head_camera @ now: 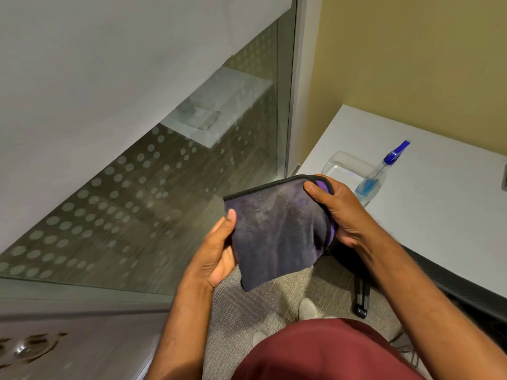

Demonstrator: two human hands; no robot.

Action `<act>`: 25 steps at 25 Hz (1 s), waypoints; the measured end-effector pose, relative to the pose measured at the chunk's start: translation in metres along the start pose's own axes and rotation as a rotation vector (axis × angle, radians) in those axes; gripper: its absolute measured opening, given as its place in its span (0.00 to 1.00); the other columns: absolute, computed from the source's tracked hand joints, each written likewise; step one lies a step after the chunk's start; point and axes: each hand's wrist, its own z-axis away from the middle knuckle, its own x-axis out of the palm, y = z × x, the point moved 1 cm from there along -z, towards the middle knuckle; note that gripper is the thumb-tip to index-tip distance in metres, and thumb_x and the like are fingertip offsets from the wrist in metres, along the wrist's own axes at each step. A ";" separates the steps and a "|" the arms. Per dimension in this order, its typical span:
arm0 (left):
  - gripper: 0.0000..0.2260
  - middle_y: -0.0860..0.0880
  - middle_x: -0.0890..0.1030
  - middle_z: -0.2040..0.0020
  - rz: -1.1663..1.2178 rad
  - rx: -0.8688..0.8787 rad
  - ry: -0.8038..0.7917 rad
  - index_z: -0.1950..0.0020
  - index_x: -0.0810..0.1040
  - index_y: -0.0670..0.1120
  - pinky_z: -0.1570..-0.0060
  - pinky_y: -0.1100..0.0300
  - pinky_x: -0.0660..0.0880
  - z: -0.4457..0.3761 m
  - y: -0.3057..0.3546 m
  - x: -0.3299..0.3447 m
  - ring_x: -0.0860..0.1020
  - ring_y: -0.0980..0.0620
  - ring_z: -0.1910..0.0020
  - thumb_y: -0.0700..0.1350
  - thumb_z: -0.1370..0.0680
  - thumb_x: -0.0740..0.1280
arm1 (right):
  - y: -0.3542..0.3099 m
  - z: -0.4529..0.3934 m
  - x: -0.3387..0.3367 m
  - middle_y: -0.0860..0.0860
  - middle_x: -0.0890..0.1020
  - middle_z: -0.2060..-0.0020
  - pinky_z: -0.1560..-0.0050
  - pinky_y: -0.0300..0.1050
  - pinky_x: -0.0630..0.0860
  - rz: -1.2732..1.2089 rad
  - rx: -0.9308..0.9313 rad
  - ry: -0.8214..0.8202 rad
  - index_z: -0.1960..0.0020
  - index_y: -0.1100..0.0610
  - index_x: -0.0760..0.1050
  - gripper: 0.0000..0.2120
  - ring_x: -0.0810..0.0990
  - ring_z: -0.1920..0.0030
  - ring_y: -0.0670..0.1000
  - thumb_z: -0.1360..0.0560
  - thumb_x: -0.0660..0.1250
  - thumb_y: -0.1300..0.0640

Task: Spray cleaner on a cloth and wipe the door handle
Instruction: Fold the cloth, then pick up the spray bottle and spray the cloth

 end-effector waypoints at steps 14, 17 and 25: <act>0.17 0.43 0.88 0.44 -0.198 0.196 0.308 0.48 0.90 0.50 0.48 0.54 0.84 -0.058 -0.017 0.047 0.87 0.47 0.43 0.58 0.15 0.65 | -0.008 -0.043 -0.073 0.54 0.88 0.49 0.51 0.46 0.83 0.208 0.048 0.126 0.43 0.53 0.84 0.08 0.87 0.49 0.53 0.21 0.74 0.57; 0.19 0.46 0.89 0.47 -0.197 0.190 0.374 0.52 0.91 0.53 0.54 0.58 0.84 -0.061 -0.020 0.051 0.88 0.50 0.47 0.57 0.13 0.63 | -0.008 -0.049 -0.101 0.53 0.89 0.49 0.49 0.46 0.84 0.139 0.042 0.267 0.45 0.53 0.84 0.05 0.88 0.50 0.53 0.20 0.72 0.56; 0.20 0.47 0.90 0.50 -0.225 0.228 0.524 0.55 0.91 0.55 0.57 0.59 0.84 -0.066 -0.017 0.049 0.88 0.51 0.50 0.57 0.13 0.63 | -0.009 -0.059 -0.201 0.52 0.83 0.47 0.60 0.41 0.81 -0.140 0.020 0.767 0.41 0.54 0.78 0.08 0.84 0.50 0.52 0.18 0.67 0.61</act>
